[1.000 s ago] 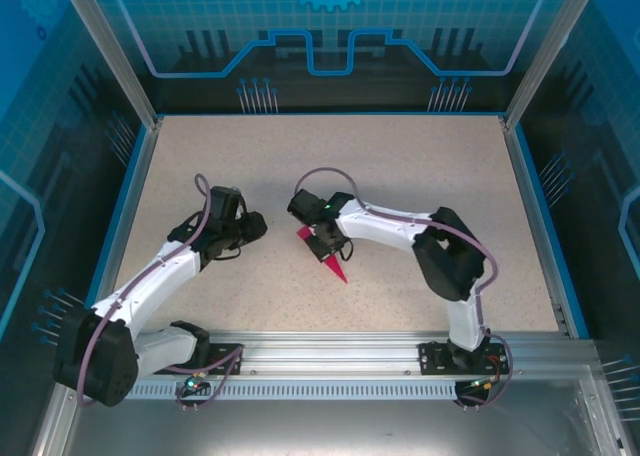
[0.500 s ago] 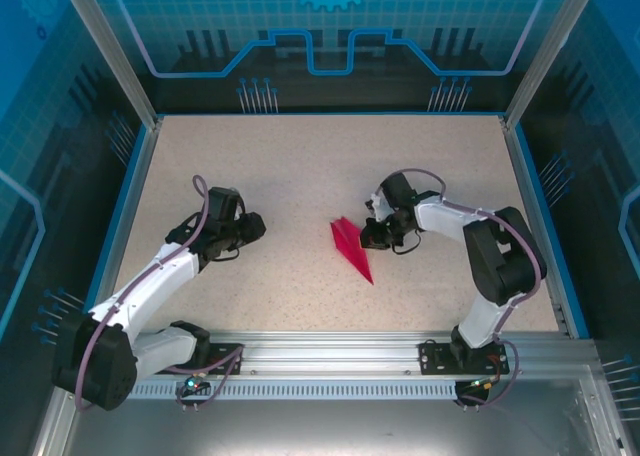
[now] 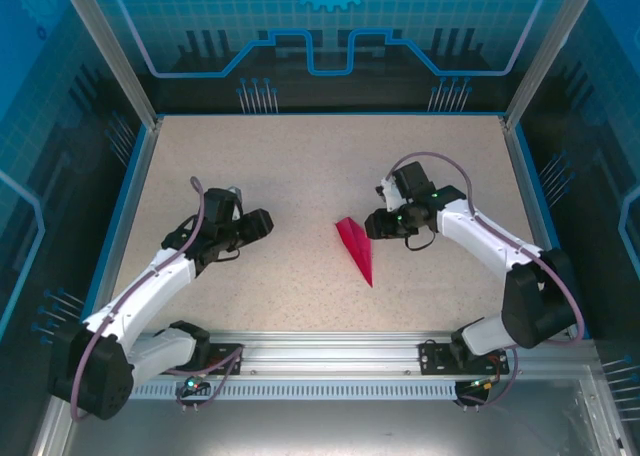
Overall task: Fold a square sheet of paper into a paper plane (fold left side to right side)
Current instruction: Pick up the paper plane at the center of the table.
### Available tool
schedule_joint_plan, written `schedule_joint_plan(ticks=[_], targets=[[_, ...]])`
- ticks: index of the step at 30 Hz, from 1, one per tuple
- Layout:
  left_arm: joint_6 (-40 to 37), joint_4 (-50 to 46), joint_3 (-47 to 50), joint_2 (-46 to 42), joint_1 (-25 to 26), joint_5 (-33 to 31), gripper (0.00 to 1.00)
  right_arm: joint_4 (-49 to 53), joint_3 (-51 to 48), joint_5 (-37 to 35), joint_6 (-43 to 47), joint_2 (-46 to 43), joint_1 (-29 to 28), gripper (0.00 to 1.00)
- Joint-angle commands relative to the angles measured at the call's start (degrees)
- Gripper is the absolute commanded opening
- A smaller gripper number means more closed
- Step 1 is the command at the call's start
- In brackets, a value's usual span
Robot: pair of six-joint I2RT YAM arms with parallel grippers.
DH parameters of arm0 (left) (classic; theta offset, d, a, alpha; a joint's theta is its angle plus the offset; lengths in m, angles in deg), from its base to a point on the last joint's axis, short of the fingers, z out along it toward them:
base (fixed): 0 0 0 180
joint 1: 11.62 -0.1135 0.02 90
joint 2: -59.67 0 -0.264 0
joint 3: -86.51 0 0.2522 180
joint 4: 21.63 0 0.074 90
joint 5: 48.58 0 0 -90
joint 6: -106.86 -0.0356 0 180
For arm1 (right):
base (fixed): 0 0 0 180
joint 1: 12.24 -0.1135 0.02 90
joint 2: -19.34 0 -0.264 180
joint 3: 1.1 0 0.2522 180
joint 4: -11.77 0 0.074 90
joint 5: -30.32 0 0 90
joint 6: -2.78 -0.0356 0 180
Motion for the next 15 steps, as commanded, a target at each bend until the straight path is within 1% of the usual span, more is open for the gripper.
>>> schedule_joint_plan(ticks=[1,5,8,15], targets=[[1.2,3.1,2.1,-0.2,2.6,3.7,0.75,4.9,-0.6,-4.5,1.3,1.0,-4.9,0.46],[2.5,4.4,2.4,2.4,5.9,3.2,0.85,3.5,-1.3,-6.2,1.2,4.3,-7.4,0.5],[2.9,5.4,2.3,4.4,7.4,2.9,0.89,2.7,-0.9,-6.3,1.7,6.5,-8.8,0.51],[2.4,6.1,0.9,7.5,9.0,2.4,0.92,2.9,0.8,-7.1,2.4,10.5,-10.5,0.54]])
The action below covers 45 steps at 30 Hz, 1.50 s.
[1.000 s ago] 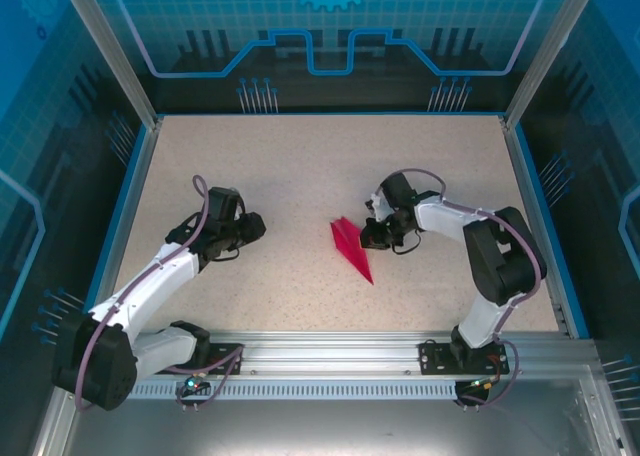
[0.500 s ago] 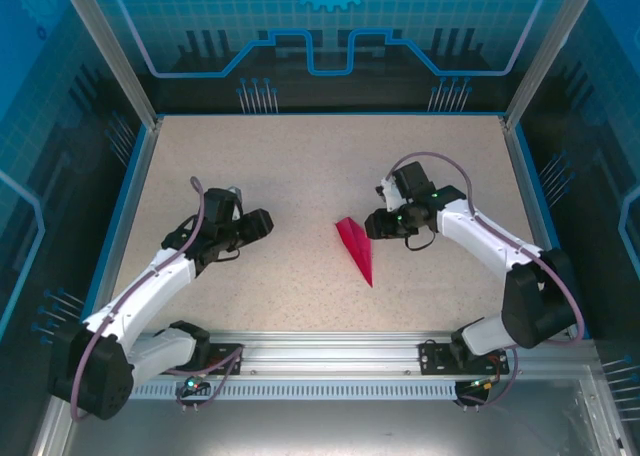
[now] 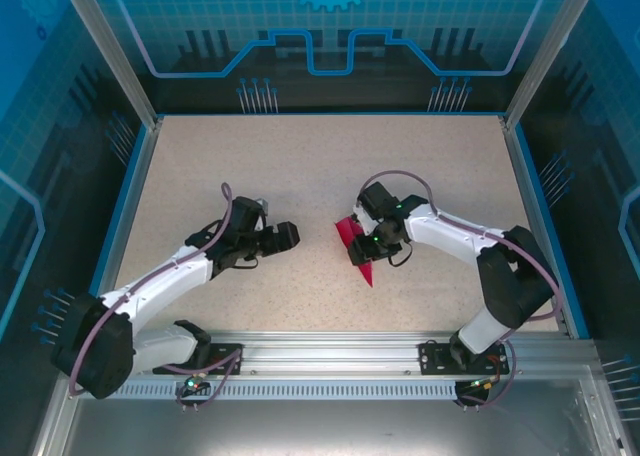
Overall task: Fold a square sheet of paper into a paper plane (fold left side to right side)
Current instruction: Pick up the paper plane at the center of the table.
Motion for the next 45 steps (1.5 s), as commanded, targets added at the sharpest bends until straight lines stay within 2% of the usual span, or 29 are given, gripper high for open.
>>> schedule_joint_plan(ticks=[1,6,15,21,30,34,37,42,45], targets=[[0.4,1.4,-1.0,1.0,0.6,0.4,0.92,1.0,1.0,-1.1,1.1,1.6,-1.0,0.54],[0.0,1.2,-1.6,1.8,0.7,0.4,0.93,0.5,1.6,-1.1,1.1,3.2,-1.7,0.54],[-0.6,0.5,-2.0,2.3,0.9,-0.1,0.96,0.6,3.0,-3.1,1.1,5.8,-2.4,0.45],[-1.1,0.1,-2.6,2.7,1.1,-0.2,0.97,1.1,3.4,-4.1,1.4,6.0,-2.4,0.35],[-1.2,-0.2,-3.2,3.5,1.5,-0.9,0.98,0.3,3.7,-4.4,1.4,7.8,-2.6,0.32],[-1.4,-0.9,-3.4,3.2,1.6,-1.5,0.99,-0.4,4.3,-4.6,0.7,9.3,-2.9,0.27],[-1.7,-1.6,-3.7,3.1,1.6,-1.7,0.98,0.4,5.2,-4.2,-0.3,9.6,-3.1,0.17],[-2.1,-2.1,-3.8,2.3,1.8,-2.6,0.98,6.2,10.9,-9.7,-4.9,7.3,-2.9,0.12],[-1.8,-2.9,-3.2,1.4,2.4,-5.9,0.98,13.4,18.7,-16.3,-9.5,10.5,-2.8,0.12]])
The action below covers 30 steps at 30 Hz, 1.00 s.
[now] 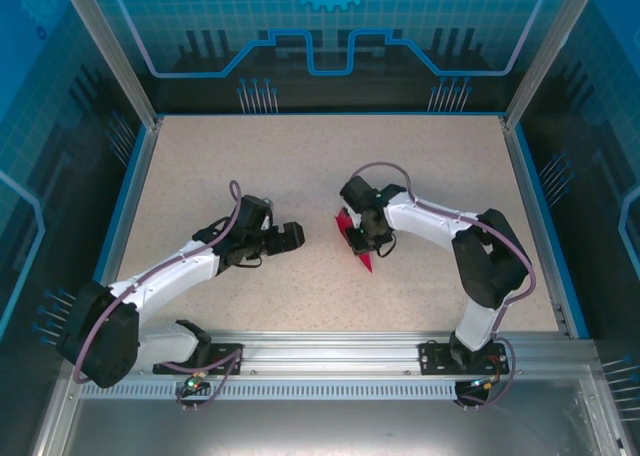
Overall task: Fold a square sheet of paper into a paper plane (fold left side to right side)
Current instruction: Pick up the paper plane at the center of the table, then place the paper plane at the center of the table.
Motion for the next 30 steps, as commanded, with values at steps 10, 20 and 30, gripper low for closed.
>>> schedule_joint_plan(ticks=[10,20,30], targets=[[-0.2,-2.3,2.0,-4.7,1.9,-6.4,0.99,12.5,27.5,-14.4,-10.9,17.5,0.7,0.12],[-0.3,-2.4,2.8,-4.4,2.0,-6.9,0.98,8.1,30.6,-15.2,-16.1,23.4,2.4,0.12],[-0.4,-2.8,2.3,-3.4,2.0,-6.9,0.98,6.8,30.4,-14.1,-15.6,27.3,2.4,0.17]])
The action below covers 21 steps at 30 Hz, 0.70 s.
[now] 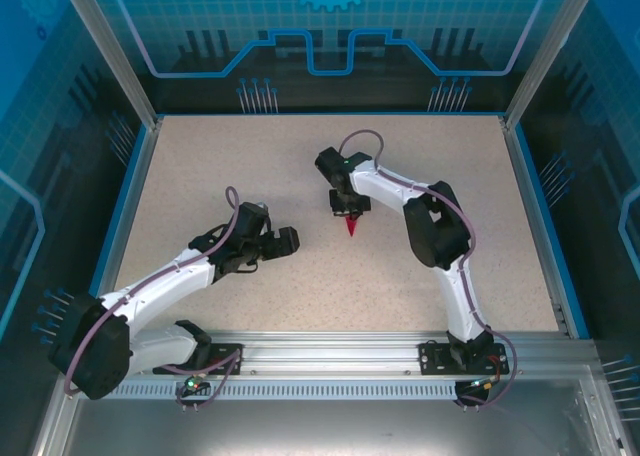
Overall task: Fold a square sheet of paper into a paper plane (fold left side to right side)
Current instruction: Place the paper plane at the center of the table.
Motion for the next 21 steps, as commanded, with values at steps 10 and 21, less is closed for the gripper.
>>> schedule_joint_plan(ticks=[10,21], targets=[[-0.7,-1.9,-0.9,1.1,0.4,-1.0,0.98,0.4,-0.2,0.3,1.0,1.8,0.3,0.21],[-1.9,-4.0,-2.6,1.0,0.4,-2.4,0.99,1.2,-0.3,-0.3,3.4,-1.9,-0.5,0.27]])
